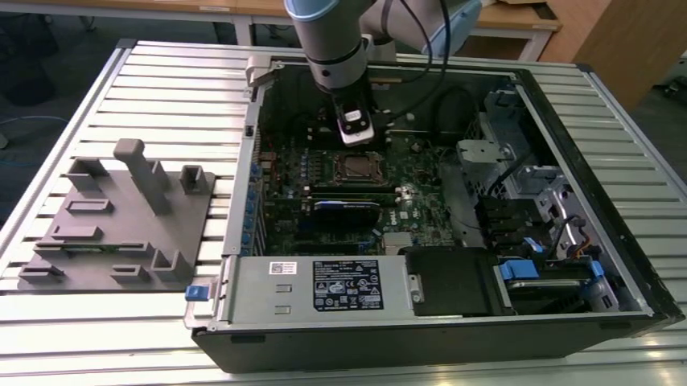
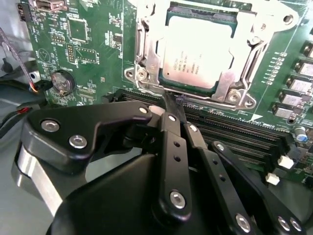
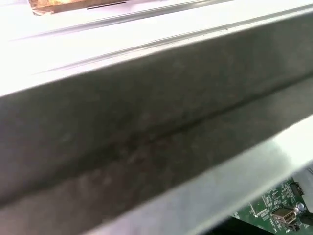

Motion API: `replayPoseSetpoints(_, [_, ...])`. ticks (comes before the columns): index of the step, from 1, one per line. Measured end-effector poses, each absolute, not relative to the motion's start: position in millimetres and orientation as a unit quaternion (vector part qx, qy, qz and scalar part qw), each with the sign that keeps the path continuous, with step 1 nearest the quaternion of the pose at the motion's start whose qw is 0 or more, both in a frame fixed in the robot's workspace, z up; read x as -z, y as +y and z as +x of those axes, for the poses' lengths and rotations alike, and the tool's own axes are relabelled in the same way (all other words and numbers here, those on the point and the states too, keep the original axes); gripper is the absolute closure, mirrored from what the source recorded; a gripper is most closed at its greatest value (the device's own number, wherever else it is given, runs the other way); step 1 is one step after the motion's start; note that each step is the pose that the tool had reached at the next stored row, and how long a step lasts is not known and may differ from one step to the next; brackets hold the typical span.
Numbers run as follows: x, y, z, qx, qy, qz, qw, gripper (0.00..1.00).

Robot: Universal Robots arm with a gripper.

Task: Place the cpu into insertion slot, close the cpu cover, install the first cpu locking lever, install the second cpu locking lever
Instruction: 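Install the first cpu locking lever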

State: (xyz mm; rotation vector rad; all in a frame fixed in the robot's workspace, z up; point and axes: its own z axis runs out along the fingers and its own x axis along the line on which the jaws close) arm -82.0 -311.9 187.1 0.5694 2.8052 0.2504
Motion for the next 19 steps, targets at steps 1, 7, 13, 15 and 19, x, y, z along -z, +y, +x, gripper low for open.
replayPoseSetpoints(1, [-187.1,-311.8,-81.1,-0.086,0.968,0.196,0.134,0.90])
replayPoseSetpoints(7, [-187.4,-311.1,-79.9,-0.087,0.968,0.196,0.133,0.90])
replayPoseSetpoints(13, [-193.3,-310.7,-79.9,-0.087,0.968,0.197,0.133,0.90])
replayPoseSetpoints(15, [-197.1,-310.7,-79.9,-0.087,0.968,0.197,0.133,0.90])
replayPoseSetpoints(19, [-205.6,-310.7,-79.9,-0.087,0.968,0.197,0.133,0.90])
